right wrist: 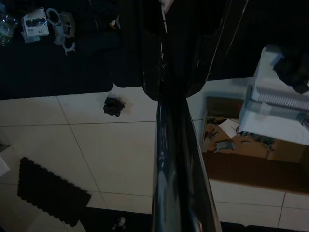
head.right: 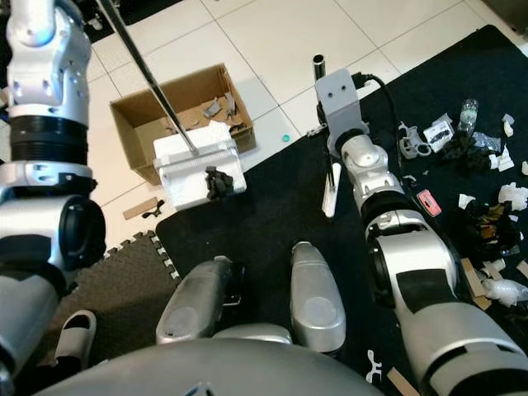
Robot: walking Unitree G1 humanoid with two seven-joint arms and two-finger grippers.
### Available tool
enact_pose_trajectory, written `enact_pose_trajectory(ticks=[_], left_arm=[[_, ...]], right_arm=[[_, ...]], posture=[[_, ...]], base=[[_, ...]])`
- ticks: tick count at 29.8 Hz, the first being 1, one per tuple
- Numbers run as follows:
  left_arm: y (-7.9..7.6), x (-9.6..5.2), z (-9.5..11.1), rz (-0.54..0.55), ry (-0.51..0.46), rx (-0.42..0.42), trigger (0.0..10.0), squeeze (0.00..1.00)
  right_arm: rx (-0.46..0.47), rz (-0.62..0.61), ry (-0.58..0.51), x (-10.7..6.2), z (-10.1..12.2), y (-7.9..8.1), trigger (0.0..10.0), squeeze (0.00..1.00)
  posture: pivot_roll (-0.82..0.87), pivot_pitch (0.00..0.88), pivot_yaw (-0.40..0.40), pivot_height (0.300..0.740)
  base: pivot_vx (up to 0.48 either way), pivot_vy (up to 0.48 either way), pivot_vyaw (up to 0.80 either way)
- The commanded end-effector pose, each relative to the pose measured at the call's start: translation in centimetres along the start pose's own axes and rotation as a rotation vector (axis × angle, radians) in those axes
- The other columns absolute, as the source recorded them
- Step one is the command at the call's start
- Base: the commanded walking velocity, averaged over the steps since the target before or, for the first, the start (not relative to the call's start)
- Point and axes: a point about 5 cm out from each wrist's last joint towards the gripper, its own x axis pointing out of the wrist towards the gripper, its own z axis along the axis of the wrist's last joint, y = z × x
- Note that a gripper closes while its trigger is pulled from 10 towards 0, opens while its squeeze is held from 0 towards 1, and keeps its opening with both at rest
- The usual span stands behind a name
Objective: Sweep floor
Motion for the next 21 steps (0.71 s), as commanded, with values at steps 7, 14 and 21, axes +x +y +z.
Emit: enact_pose_trajectory(ticks=[7,14,21], left_arm=[[-1.8,0.9,0.9,-0.054,-0.036,-0.004,10.0,0.0],[-2.4,1.3,0.3,-0.081,0.013,-0.027,10.0,0.0],[-2.8,1.8,0.3,-0.103,0.039,-0.032,10.0,0.0]], right_arm=[[-0.012,-0.012,-0.015,0.0,0.2,-0.2,10.0,0.0],[-0.013,-0.011,-0.013,0.0,0.2,-0.2,10.0,0.0],[-0.014,-0.013,-0.012,0.0,0.1,-0.2,10.0,0.0]], posture=[[-0.05,0.072,0.019,0.74],[-0.05,0.07,0.019,0.74],[-0.05,0.066,0.021,0.74]], base=[[0.0,0.0,0.0],[0.0,0.0,0.0],[0.0,0.0,0.0]])
